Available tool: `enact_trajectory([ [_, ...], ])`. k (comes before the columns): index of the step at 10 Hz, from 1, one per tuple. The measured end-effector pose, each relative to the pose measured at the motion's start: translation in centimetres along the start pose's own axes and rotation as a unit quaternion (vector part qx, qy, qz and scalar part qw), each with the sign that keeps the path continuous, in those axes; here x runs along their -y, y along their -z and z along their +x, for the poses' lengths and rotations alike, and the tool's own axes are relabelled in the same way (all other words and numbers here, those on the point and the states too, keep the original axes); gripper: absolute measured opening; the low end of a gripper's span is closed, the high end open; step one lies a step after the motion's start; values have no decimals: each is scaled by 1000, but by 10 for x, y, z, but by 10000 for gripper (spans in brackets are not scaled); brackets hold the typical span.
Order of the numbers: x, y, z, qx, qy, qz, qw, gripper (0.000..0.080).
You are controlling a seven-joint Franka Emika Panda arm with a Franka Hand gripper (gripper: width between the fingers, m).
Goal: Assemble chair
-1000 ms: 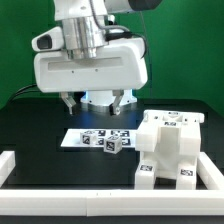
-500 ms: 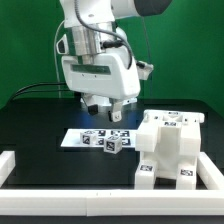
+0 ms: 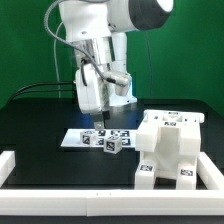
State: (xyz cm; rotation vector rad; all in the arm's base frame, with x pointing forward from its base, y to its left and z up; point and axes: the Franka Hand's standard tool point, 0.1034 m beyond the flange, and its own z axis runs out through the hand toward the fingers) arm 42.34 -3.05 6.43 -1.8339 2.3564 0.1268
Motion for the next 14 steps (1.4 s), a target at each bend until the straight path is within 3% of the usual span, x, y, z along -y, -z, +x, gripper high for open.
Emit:
enact_trajectory([
  [3,0,-2,0,2,-94,5,996,649],
  [4,-11,-10,12,-10,-146,26,989,649],
  [6,-31,-28,6,-19,-152,12,988,649],
  [10,-34,-47,2,-31,-155,4,987,649],
  [12,-36,-63,-1,-58,-140,13,988,649],
  [14,-38,-65,1,-61,-137,13,989,637],
])
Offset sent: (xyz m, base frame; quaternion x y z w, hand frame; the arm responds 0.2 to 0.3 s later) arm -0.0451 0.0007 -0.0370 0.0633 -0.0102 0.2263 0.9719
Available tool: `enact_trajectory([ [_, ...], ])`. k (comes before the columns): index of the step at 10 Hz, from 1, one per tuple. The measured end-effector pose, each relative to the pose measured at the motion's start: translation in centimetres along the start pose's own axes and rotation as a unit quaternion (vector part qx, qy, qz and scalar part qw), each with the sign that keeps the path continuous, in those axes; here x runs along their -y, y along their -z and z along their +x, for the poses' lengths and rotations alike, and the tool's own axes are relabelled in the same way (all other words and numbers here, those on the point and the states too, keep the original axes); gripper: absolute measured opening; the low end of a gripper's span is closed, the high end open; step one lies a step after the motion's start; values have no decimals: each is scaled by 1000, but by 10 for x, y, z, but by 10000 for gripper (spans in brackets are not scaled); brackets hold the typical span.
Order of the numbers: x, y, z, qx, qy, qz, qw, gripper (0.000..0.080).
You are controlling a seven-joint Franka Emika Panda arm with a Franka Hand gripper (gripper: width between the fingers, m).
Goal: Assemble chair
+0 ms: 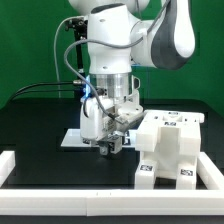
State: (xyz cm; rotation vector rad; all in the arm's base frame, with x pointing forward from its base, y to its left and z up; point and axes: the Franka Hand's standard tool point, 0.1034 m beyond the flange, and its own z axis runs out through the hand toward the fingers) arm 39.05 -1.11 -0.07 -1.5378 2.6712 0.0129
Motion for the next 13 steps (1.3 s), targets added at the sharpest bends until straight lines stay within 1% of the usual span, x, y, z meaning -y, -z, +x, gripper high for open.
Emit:
enact_trajectory([
  [1,0,0,0,0,1,0,1000,465],
  [2,0,0,0,0,4,0,1000,260],
  [3,0,0,1,0,6,0,1000,260],
  [4,4,1,3,3,43,-3,999,264],
  [5,16,3,10,6,77,-1,997,264],
  [6,24,4,12,3,115,4,993,264],
  [7,34,8,12,0,159,15,987,264],
  [8,38,10,11,-3,207,19,978,264],
  [9,33,8,10,-11,261,17,965,264],
  [11,33,9,9,-12,328,15,945,264],
  [12,37,12,9,-6,387,13,922,264],
  [13,54,25,14,11,443,21,896,265],
])
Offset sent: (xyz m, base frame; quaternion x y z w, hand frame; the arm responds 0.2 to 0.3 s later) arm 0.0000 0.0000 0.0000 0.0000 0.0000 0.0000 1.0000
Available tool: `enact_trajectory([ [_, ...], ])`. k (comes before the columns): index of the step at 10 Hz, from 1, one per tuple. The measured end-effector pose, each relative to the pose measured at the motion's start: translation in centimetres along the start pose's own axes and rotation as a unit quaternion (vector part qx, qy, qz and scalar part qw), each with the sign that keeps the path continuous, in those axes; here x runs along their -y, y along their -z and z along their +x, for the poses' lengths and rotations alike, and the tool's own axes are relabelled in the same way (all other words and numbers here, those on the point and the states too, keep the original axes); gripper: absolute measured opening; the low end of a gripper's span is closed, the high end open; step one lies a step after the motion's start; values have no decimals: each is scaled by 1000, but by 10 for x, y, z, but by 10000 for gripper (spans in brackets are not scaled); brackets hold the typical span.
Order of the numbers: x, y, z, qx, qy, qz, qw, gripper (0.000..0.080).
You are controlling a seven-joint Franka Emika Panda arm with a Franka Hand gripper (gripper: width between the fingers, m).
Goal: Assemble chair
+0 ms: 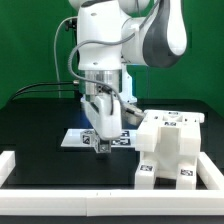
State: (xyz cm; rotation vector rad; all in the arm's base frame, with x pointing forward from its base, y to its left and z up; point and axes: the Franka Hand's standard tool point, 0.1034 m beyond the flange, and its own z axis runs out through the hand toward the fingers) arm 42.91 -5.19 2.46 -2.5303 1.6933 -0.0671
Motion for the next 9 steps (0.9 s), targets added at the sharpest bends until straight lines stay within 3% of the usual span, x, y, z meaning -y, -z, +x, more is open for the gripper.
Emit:
enact_trajectory([
  [2,-4,10,44,-24,171,15,985,265],
  [3,-9,14,51,-48,215,14,975,265],
  [4,-6,21,42,-49,235,18,971,265],
  [6,4,29,41,-49,304,18,951,265],
  [7,3,29,44,-52,346,13,937,265],
  [8,-4,21,51,-12,380,14,925,265],
  [9,-9,15,61,30,373,22,927,265],
])
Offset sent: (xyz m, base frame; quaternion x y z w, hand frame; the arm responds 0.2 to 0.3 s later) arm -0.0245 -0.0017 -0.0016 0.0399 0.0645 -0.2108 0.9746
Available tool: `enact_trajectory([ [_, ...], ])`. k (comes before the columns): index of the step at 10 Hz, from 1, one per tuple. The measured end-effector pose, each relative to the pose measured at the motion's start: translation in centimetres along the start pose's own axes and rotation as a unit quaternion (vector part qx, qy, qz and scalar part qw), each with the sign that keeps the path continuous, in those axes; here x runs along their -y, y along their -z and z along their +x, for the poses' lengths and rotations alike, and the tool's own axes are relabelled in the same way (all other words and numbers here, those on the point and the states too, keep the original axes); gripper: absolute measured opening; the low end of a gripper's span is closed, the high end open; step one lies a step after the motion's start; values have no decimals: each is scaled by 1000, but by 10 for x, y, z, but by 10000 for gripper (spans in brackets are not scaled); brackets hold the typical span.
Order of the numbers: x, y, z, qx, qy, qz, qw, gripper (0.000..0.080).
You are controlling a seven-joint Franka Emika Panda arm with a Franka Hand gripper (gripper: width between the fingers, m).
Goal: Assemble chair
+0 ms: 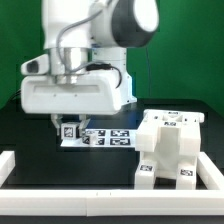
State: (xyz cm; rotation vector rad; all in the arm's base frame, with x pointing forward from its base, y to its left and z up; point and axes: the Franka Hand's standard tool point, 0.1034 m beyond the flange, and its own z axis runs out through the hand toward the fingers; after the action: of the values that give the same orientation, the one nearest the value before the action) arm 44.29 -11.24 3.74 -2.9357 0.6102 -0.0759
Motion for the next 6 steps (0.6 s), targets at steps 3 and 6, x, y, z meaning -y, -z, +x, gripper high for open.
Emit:
enact_trajectory([
  [3,-2,-25,-11,61,2,22,998,265],
  [6,-4,-25,-10,60,3,19,998,265],
])
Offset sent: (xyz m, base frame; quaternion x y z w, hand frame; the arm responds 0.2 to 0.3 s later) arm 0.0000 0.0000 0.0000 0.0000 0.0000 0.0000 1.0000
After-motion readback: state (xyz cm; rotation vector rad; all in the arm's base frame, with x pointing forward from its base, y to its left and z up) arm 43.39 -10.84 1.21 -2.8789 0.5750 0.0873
